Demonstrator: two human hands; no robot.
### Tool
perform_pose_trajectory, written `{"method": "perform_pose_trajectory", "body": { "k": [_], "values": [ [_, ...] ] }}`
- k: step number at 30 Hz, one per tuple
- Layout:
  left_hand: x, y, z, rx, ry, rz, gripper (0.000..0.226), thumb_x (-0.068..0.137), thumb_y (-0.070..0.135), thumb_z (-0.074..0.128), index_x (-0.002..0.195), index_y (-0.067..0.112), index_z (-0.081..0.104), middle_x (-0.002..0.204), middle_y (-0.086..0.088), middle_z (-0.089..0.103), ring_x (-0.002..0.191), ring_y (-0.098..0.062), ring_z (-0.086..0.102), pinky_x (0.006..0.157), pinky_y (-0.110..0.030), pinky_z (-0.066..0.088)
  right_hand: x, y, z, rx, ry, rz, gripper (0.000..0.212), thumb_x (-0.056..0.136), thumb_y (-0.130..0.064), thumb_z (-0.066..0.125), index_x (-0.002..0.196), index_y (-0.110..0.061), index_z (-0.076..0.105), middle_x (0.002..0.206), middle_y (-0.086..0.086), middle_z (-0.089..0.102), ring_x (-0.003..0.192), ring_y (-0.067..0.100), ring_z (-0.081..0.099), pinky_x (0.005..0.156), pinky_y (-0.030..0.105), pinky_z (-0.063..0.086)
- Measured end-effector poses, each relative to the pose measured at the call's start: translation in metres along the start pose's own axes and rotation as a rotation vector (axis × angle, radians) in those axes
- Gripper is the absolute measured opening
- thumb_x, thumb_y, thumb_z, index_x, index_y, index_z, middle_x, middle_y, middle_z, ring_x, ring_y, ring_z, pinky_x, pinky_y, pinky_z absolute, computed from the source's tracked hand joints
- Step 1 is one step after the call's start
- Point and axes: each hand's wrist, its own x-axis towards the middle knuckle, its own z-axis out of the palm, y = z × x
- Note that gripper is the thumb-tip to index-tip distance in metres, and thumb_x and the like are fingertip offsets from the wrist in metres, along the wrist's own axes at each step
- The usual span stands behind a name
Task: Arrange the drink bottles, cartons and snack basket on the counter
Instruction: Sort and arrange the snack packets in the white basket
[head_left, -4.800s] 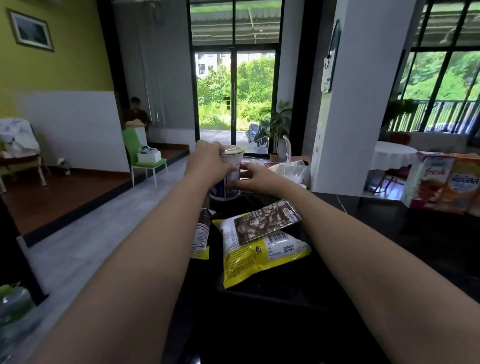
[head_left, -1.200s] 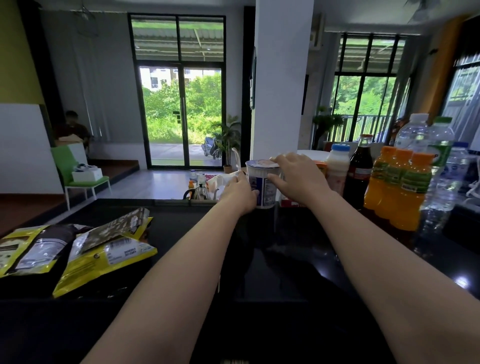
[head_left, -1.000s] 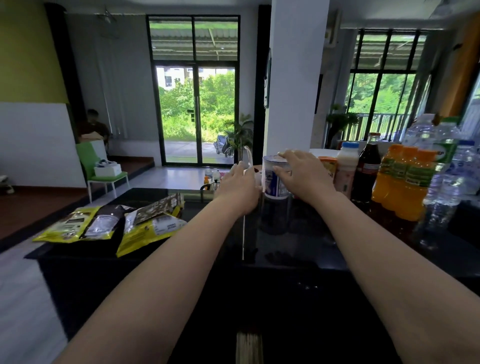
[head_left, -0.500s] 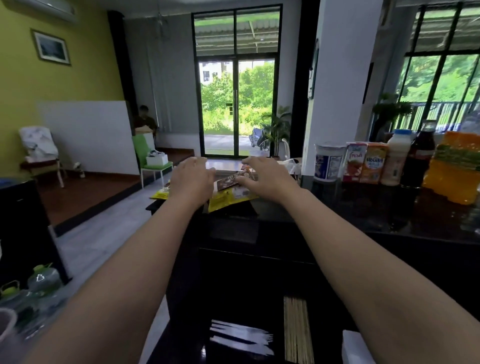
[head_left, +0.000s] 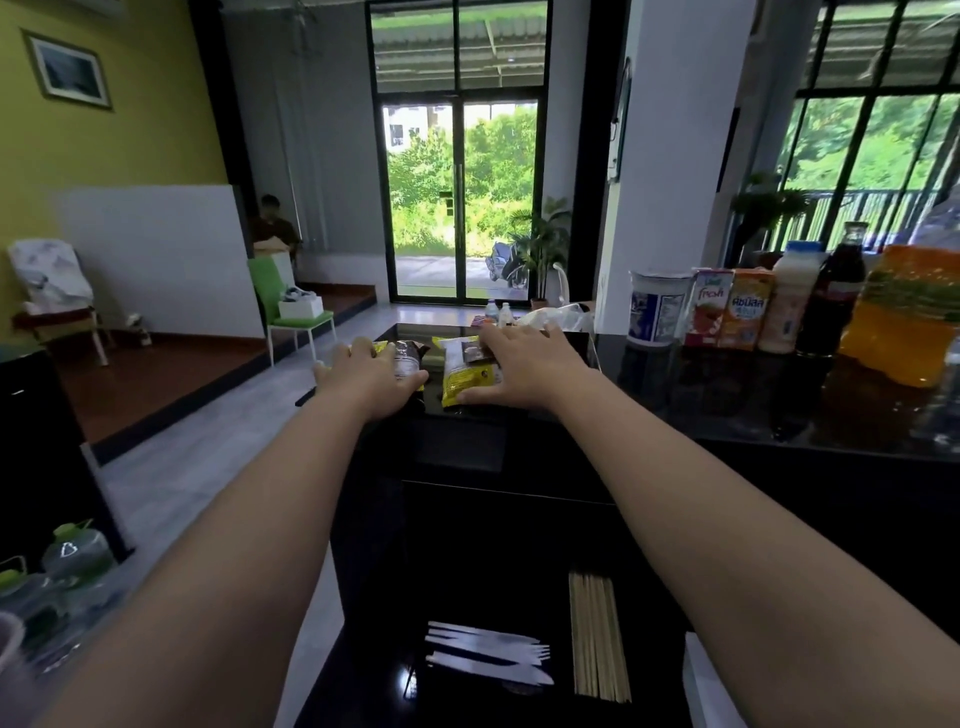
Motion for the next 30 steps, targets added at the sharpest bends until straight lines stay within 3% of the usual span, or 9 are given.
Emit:
{"method": "perform_pose_trajectory", "body": {
  "k": [4,10,14,19,21,23,26,30],
  "values": [
    [-0.002,0.001,0.0,0.007,0.015,0.039,0.076,0.087,0.074,0.031,0.146,0.026,0.035,0.151,-0.012,0.021,0.139,-0.035,0.015,0.107,-0.052,0.027,-0.003,-0.001,0.002,0.056,-0.042,0.027,0.095,0.069,-0.087,0.046,0.142,-0.029,0.029,0.151,-0.003,0.039,0.138,0.025,0.035,0.111,0.063,0.016],
    [-0.007,-0.001,0.003,0.0,0.027,0.087,0.087,0.078,0.084,0.023,0.147,0.032,0.031,0.156,-0.005,0.03,0.14,-0.033,0.023,0.106,-0.052,0.026,-0.016,0.002,0.004,0.076,-0.051,0.034,0.101,0.06,-0.094,0.041,0.138,-0.031,0.031,0.149,0.0,0.039,0.136,0.028,0.037,0.108,0.069,0.014],
    [-0.016,0.002,0.004,-0.031,0.036,0.134,0.086,0.078,0.085,0.018,0.147,0.035,0.03,0.155,-0.002,0.032,0.14,-0.031,0.022,0.105,-0.053,0.025,-0.034,0.006,0.002,0.08,-0.022,0.039,0.103,0.055,-0.095,0.045,0.135,-0.032,0.031,0.143,0.0,0.045,0.131,0.029,0.041,0.105,0.069,0.021],
    [-0.041,0.018,-0.001,-0.034,-0.011,0.226,0.092,0.07,0.091,0.025,0.148,0.041,0.023,0.157,0.003,0.028,0.142,-0.03,0.018,0.107,-0.052,0.02,-0.069,0.017,-0.003,0.093,0.045,0.041,0.085,0.068,-0.069,0.065,0.135,-0.029,0.032,0.134,0.001,0.05,0.124,0.03,0.047,0.102,0.067,0.026],
    [-0.056,0.027,-0.003,0.016,0.032,0.299,0.086,0.074,0.082,0.043,0.147,0.042,0.023,0.155,0.003,0.03,0.14,-0.03,0.021,0.105,-0.051,0.022,-0.089,0.024,-0.005,0.091,0.091,0.046,0.072,0.074,-0.057,0.065,0.132,-0.028,0.034,0.127,0.002,0.053,0.118,0.03,0.05,0.102,0.065,0.027],
    [-0.072,0.041,-0.003,0.077,0.13,0.348,0.074,0.083,0.054,0.061,0.147,0.041,0.024,0.15,0.0,0.037,0.134,-0.029,0.029,0.102,-0.049,0.027,-0.11,0.034,-0.009,0.084,0.141,0.053,0.062,0.076,-0.049,0.065,0.127,-0.027,0.036,0.122,0.003,0.055,0.112,0.029,0.053,0.101,0.062,0.03],
    [-0.101,0.07,-0.002,0.066,0.252,0.344,0.068,0.086,0.021,0.06,0.145,0.037,0.031,0.143,-0.003,0.046,0.127,-0.03,0.038,0.097,-0.046,0.034,-0.147,0.049,-0.012,0.072,0.204,0.086,0.059,0.08,-0.043,0.063,0.129,-0.025,0.037,0.121,0.004,0.057,0.11,0.03,0.056,0.102,0.057,0.032],
    [-0.146,0.122,0.0,-0.036,0.33,0.389,0.065,0.085,0.016,0.058,0.144,0.03,0.037,0.139,-0.003,0.052,0.12,-0.033,0.045,0.091,-0.043,0.04,-0.211,0.076,-0.016,0.042,0.401,0.106,0.053,0.081,-0.039,0.06,0.127,-0.018,0.044,0.112,0.004,0.063,0.1,0.031,0.06,0.089,0.043,0.04]
  ]
}}
